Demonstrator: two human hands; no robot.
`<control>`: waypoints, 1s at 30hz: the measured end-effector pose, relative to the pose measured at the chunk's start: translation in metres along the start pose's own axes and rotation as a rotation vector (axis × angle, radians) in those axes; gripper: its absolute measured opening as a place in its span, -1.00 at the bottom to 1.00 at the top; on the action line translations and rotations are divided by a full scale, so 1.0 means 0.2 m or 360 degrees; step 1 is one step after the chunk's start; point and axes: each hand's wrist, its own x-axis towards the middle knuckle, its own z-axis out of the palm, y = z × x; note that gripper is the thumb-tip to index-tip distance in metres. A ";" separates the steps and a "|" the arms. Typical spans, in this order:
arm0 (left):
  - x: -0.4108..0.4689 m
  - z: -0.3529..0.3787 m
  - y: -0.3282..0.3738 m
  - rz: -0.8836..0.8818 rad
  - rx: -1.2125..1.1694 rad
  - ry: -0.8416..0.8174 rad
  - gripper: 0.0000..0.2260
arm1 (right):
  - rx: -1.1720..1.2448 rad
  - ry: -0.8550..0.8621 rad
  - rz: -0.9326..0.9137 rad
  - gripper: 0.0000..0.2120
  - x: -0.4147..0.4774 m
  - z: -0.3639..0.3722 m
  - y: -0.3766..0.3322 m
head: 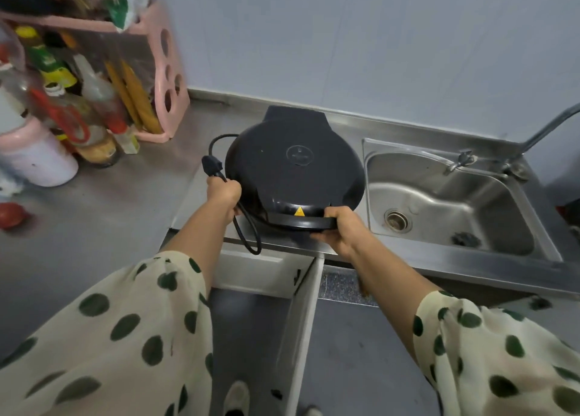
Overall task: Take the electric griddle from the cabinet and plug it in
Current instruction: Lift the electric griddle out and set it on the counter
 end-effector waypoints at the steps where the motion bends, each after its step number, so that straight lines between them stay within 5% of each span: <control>1: 0.07 0.00 0.01 -0.0006 0.0028 -0.0017 -0.60 | 0.0004 0.0015 0.0007 -0.54 0.04 0.04 0.01; 13: 0.58 0.02 0.01 -0.0022 0.0099 -0.0261 -0.58 | 0.0091 0.0139 0.0045 -0.83 0.33 0.26 0.13; 30: 0.73 0.12 -0.05 -0.0111 0.0097 -0.0277 -0.59 | 0.0144 0.0202 0.0029 -0.80 0.45 0.28 0.16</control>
